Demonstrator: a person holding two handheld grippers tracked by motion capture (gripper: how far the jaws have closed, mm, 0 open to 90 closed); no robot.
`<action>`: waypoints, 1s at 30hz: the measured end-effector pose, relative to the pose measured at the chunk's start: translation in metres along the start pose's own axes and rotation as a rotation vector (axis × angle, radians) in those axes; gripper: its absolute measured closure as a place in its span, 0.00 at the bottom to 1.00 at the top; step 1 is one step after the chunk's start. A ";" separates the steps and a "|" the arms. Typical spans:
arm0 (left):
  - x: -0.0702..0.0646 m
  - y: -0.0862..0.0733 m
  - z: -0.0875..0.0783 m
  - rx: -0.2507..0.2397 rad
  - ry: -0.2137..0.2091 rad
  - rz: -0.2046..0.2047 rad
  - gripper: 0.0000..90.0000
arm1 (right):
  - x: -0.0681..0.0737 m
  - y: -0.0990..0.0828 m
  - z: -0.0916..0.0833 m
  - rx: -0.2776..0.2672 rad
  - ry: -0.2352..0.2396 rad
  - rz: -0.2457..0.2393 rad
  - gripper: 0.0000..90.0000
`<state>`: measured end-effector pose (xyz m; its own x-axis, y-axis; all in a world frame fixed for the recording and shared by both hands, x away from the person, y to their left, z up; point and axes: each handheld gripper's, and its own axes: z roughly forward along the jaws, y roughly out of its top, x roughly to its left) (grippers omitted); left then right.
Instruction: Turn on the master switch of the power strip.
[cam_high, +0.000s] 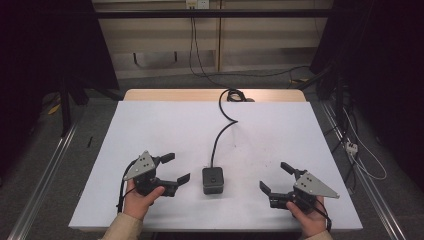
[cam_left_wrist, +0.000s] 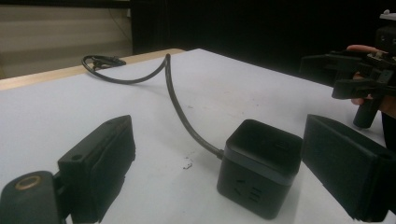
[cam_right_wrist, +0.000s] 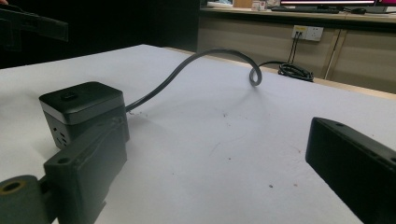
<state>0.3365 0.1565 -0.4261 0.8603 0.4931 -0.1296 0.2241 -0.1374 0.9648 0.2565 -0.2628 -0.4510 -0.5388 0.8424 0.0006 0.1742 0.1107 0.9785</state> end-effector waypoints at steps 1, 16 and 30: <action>-0.001 0.000 0.001 0.001 0.000 -0.001 0.11 | 0.000 0.000 0.000 0.000 0.000 -0.001 0.05; -0.004 0.002 0.006 0.014 -0.016 -0.013 0.16 | 0.000 0.000 0.000 -0.001 0.000 0.000 0.05; -0.007 0.005 0.011 0.024 -0.031 -0.013 0.22 | 0.000 0.000 0.000 -0.001 0.000 -0.001 0.05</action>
<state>0.3362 0.1430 -0.4230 0.8710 0.4681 -0.1493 0.2458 -0.1521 0.9573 0.2563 -0.2625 -0.4508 -0.5393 0.8421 -0.0007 0.1729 0.1116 0.9786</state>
